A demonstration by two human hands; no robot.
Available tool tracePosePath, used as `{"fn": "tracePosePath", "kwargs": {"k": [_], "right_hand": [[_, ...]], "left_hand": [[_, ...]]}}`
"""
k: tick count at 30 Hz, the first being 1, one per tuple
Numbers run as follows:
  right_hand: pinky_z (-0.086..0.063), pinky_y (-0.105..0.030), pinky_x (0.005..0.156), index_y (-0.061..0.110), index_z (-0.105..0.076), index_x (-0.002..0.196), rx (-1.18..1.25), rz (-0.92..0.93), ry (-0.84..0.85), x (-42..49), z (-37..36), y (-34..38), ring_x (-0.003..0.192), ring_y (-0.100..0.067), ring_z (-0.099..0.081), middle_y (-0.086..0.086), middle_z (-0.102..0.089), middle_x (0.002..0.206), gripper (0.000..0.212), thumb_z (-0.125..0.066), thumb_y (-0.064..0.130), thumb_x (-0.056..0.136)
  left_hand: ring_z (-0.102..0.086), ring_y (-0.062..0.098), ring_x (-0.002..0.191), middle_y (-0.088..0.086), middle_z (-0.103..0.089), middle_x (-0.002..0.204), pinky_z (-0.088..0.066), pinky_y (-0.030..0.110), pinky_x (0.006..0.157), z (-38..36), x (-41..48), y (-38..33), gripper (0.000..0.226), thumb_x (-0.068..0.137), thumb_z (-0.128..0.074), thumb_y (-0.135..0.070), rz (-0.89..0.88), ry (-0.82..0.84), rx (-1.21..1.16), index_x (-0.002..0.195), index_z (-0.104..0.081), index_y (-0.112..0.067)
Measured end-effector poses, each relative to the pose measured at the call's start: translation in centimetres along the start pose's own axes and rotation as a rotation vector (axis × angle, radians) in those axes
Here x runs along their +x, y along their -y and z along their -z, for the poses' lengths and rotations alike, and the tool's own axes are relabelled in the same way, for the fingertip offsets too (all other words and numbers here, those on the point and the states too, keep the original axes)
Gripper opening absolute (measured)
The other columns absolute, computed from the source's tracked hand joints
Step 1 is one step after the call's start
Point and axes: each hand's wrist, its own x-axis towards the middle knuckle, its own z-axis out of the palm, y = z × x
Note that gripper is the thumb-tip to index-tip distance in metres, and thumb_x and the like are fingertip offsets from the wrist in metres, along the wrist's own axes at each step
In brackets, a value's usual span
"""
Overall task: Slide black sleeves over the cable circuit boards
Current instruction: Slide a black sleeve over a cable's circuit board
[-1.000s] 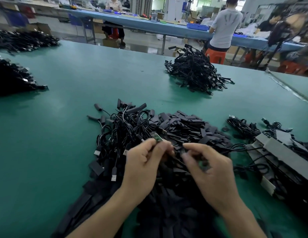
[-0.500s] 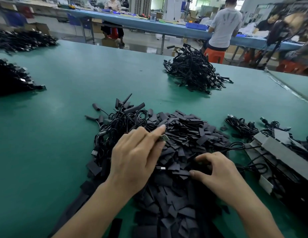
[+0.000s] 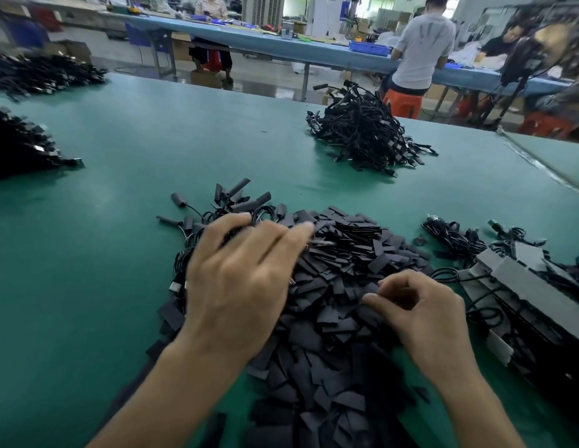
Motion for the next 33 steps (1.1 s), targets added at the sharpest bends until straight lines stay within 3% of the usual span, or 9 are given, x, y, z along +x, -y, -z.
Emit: {"fn": "tracePosePath", "kwargs": {"k": [4,6,9,13,15,18,20,25,33], "right_hand": [[-0.048,-0.005,0.066,0.033,-0.067,0.079,0.033,-0.016,0.003,-0.1,-0.3,0.0,0.074,0.002,-0.066,0.014,-0.069,0.074,0.034,-0.083,0.003,0.075],[-0.049,-0.007,0.070,0.033,-0.067,0.081,0.061,-0.042,0.003,-0.1,-0.2,0.0,0.075,-0.001,-0.067,0.017,-0.070,0.077,0.035,-0.081,0.002,0.077],[-0.045,-0.004,0.067,0.029,-0.071,0.084,0.003,-0.039,0.013,-0.2,-0.1,0.0,0.074,0.004,-0.064,0.017,-0.069,0.073,0.024,-0.080,0.008,0.080],[-0.042,-0.002,0.069,0.027,-0.074,0.097,-0.038,-0.038,0.038,-0.2,0.0,0.2,0.082,0.010,-0.059,0.017,-0.068,0.082,0.015,-0.073,0.015,0.088],[-0.042,-0.003,0.066,0.036,-0.070,0.087,-0.008,-0.041,0.045,-0.1,0.0,0.3,0.080,0.009,-0.060,0.018,-0.067,0.077,0.014,-0.070,0.022,0.090],[-0.040,-0.013,0.052,0.034,-0.066,0.073,0.090,-0.082,0.069,-0.1,-0.2,0.0,0.054,0.000,-0.055,0.009,-0.066,0.063,0.021,-0.064,0.028,0.093],[-0.043,-0.017,0.055,0.029,-0.068,0.078,0.211,-0.132,0.102,0.0,-0.4,0.0,0.058,-0.003,-0.063,0.007,-0.071,0.071,0.020,-0.062,0.021,0.096],[-0.049,-0.017,0.059,0.032,-0.070,0.100,0.407,-0.141,0.194,-0.2,-1.4,0.4,0.068,-0.014,-0.070,-0.001,-0.073,0.075,0.029,-0.063,0.005,0.094],[-0.052,-0.016,0.066,0.024,-0.077,0.088,0.567,-0.051,0.225,-0.8,-2.7,2.0,0.069,-0.013,-0.069,-0.002,-0.075,0.080,0.032,-0.069,-0.007,0.086]], "left_hand": [[-0.054,0.017,0.044,-0.008,-0.065,0.081,-0.043,0.026,0.040,1.9,1.1,1.0,0.033,0.091,-0.074,-0.014,-0.002,0.259,-0.083,0.122,-0.071,-0.025],[-0.062,0.015,0.054,-0.013,-0.063,0.087,-0.044,0.026,0.045,1.6,1.1,0.8,0.028,0.099,-0.059,-0.029,-0.075,0.487,-0.093,0.126,-0.067,-0.034],[-0.068,0.012,0.086,-0.018,-0.060,0.109,-0.045,0.028,0.063,0.0,0.4,0.3,0.036,0.103,-0.035,-0.044,-0.026,0.615,-0.122,0.132,-0.056,-0.040],[-0.063,0.015,0.102,-0.017,-0.057,0.115,-0.051,0.036,0.082,-2.0,-0.6,-0.2,0.038,0.102,-0.035,-0.052,0.100,0.820,-0.265,0.131,-0.057,-0.040],[-0.060,0.012,0.106,-0.019,-0.058,0.112,-0.051,0.037,0.088,-2.6,-1.2,-0.2,0.034,0.103,-0.038,-0.049,0.174,0.874,-0.362,0.128,-0.060,-0.040],[-0.060,-0.001,0.089,-0.023,-0.063,0.095,-0.052,0.033,0.081,-3.3,-1.8,0.0,0.023,0.102,-0.049,-0.043,0.319,0.827,-0.530,0.113,-0.068,-0.038],[-0.060,-0.002,0.067,-0.023,-0.064,0.079,-0.054,0.031,0.068,-3.7,-2.1,0.2,0.015,0.099,-0.055,-0.041,0.434,0.765,-0.643,0.099,-0.070,-0.038],[-0.064,0.007,0.056,-0.018,-0.072,0.083,-0.057,0.031,0.064,-4.4,-2.5,0.0,0.014,0.100,-0.058,-0.027,0.573,0.658,-0.865,0.090,-0.066,-0.031],[-0.062,0.016,0.045,-0.003,-0.074,0.079,-0.048,0.024,0.050,-4.7,-2.5,-0.3,0.015,0.098,-0.062,-0.021,0.743,0.516,-1.159,0.086,-0.065,-0.029]]}}
